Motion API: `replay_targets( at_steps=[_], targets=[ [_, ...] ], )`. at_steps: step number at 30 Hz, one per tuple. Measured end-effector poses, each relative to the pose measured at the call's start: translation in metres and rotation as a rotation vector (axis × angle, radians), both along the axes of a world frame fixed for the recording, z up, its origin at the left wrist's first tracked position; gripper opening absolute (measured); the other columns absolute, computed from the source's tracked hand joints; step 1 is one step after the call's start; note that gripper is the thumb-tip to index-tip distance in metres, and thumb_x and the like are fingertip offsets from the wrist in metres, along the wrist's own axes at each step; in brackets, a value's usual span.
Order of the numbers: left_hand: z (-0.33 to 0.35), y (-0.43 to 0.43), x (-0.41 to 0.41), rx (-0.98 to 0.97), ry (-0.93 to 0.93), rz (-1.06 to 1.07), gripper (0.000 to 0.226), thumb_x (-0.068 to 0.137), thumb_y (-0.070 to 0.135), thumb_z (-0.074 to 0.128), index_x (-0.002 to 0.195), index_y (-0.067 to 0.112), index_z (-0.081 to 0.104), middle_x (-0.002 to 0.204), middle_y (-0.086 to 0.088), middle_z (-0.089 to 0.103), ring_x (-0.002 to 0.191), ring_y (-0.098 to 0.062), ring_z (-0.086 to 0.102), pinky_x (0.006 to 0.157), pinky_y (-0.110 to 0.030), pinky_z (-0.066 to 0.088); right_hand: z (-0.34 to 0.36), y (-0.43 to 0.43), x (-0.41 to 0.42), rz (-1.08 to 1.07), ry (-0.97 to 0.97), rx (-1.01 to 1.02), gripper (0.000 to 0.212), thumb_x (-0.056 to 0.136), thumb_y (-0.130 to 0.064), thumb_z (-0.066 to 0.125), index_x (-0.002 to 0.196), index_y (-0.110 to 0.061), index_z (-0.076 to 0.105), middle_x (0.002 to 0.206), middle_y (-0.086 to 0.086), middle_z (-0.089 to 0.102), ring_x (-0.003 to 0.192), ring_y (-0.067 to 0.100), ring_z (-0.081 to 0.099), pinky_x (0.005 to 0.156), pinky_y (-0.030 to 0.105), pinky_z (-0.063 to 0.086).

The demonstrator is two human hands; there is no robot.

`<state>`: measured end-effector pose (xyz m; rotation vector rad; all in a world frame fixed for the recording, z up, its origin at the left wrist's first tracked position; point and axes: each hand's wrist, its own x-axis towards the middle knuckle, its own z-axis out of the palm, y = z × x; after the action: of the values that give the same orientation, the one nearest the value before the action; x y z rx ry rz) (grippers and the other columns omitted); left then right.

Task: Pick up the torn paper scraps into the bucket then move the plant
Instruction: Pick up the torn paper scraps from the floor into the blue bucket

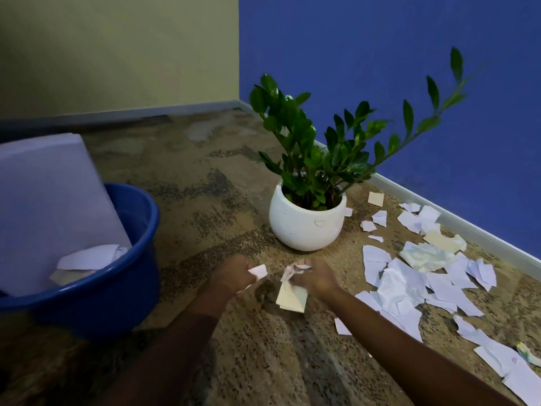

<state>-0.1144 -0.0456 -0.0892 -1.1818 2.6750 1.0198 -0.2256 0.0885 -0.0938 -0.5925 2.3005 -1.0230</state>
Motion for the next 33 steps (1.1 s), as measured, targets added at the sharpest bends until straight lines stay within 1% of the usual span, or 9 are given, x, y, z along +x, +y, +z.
replay_targets(
  at_steps=[6, 11, 13, 16, 19, 22, 26, 30, 33],
  targets=[
    [0.064, -0.01, 0.015, 0.052, 0.485, 0.333, 0.036, 0.096, 0.022, 0.049, 0.122, -0.001, 0.059, 0.12, -0.021, 0.064, 0.113, -0.032, 0.06, 0.098, -0.037, 0.048, 0.082, -0.062, 0.035, 0.044, 0.073, -0.329, 0.021, 0.081, 0.0, 0.063, 0.1, -0.006, 0.068, 0.09, 0.004, 0.063, 0.087, 0.016, 0.057, 0.072, 0.023, 0.04],
    [0.116, -0.028, 0.038, 0.012, 0.758, 0.749, 0.034, 0.1, 0.016, 0.04, 0.13, 0.003, 0.047, 0.128, -0.02, 0.057, 0.116, -0.034, 0.056, 0.093, -0.037, 0.044, 0.131, -0.118, 0.087, 0.097, 0.103, -0.508, 0.025, 0.084, 0.001, 0.058, 0.107, -0.005, 0.067, 0.106, 0.014, 0.07, 0.09, 0.02, 0.062, 0.074, 0.024, 0.046],
    [0.127, -0.042, 0.053, -0.019, 0.815, 0.888, 0.034, 0.1, 0.017, 0.039, 0.131, 0.004, 0.044, 0.13, -0.02, 0.056, 0.117, -0.034, 0.055, 0.093, -0.037, 0.044, 0.143, -0.138, 0.111, 0.115, 0.118, -0.544, 0.027, 0.085, -0.002, 0.058, 0.11, -0.004, 0.066, 0.112, 0.018, 0.068, 0.103, 0.028, 0.063, 0.087, 0.031, 0.05],
    [0.132, -0.066, 0.083, -0.088, 0.82, 1.003, 0.04, 0.095, 0.012, 0.05, 0.133, 0.005, 0.04, 0.135, -0.021, 0.051, 0.122, -0.037, 0.051, 0.099, -0.042, 0.042, 0.15, -0.163, 0.144, 0.168, 0.161, -0.545, 0.029, 0.088, -0.003, 0.055, 0.116, -0.005, 0.063, 0.122, 0.018, 0.059, 0.111, 0.03, 0.057, 0.097, 0.031, 0.045],
    [0.115, -0.099, 0.113, -0.016, 0.711, 1.003, 0.042, 0.091, 0.009, 0.054, 0.132, 0.005, 0.044, 0.134, -0.023, 0.05, 0.122, -0.04, 0.051, 0.102, -0.046, 0.044, 0.143, -0.176, 0.174, 0.242, 0.193, -0.519, 0.033, 0.09, -0.003, 0.051, 0.122, -0.006, 0.059, 0.128, 0.019, 0.049, 0.113, 0.029, 0.053, 0.087, 0.019, 0.038],
    [0.096, -0.118, 0.141, 0.221, 0.563, 0.945, 0.041, 0.093, 0.008, 0.049, 0.134, 0.001, 0.046, 0.135, -0.027, 0.05, 0.122, -0.041, 0.052, 0.104, -0.047, 0.044, 0.126, -0.184, 0.196, 0.334, 0.183, -0.43, 0.037, 0.091, -0.005, 0.049, 0.127, -0.007, 0.053, 0.132, 0.019, 0.042, 0.116, 0.034, 0.049, 0.099, 0.028, 0.037],
    [0.084, -0.126, 0.17, 0.299, 0.498, 0.976, 0.047, 0.098, 0.006, 0.041, 0.144, -0.002, 0.033, 0.147, -0.021, 0.04, 0.134, -0.035, 0.042, 0.106, -0.039, 0.04, 0.108, -0.188, 0.206, 0.542, 0.283, -0.257, 0.049, 0.091, -0.005, 0.05, 0.138, -0.015, 0.04, 0.14, 0.02, 0.03, 0.126, 0.039, 0.04, 0.105, 0.037, 0.035],
    [0.089, -0.124, 0.171, 0.272, 0.696, 0.985, 0.037, 0.098, 0.006, 0.041, 0.134, 0.004, 0.049, 0.143, -0.014, 0.047, 0.128, -0.033, 0.048, 0.099, -0.039, 0.043, 0.109, -0.187, 0.201, 0.676, 0.357, -0.164, 0.066, 0.088, -0.001, 0.051, 0.145, -0.024, 0.027, 0.154, 0.021, 0.005, 0.137, 0.043, 0.025, 0.109, 0.045, 0.032],
    [0.101, -0.115, 0.164, 0.057, 0.814, 1.006, 0.036, 0.09, -0.01, 0.046, 0.116, 0.007, 0.063, 0.129, -0.008, 0.053, 0.112, -0.025, 0.05, 0.093, -0.033, 0.045, 0.111, -0.181, 0.19, 0.632, 0.369, -0.253, 0.062, 0.087, 0.001, 0.05, 0.143, -0.02, 0.032, 0.152, 0.018, 0.013, 0.135, 0.038, 0.031, 0.107, 0.044, 0.035]
  ],
)
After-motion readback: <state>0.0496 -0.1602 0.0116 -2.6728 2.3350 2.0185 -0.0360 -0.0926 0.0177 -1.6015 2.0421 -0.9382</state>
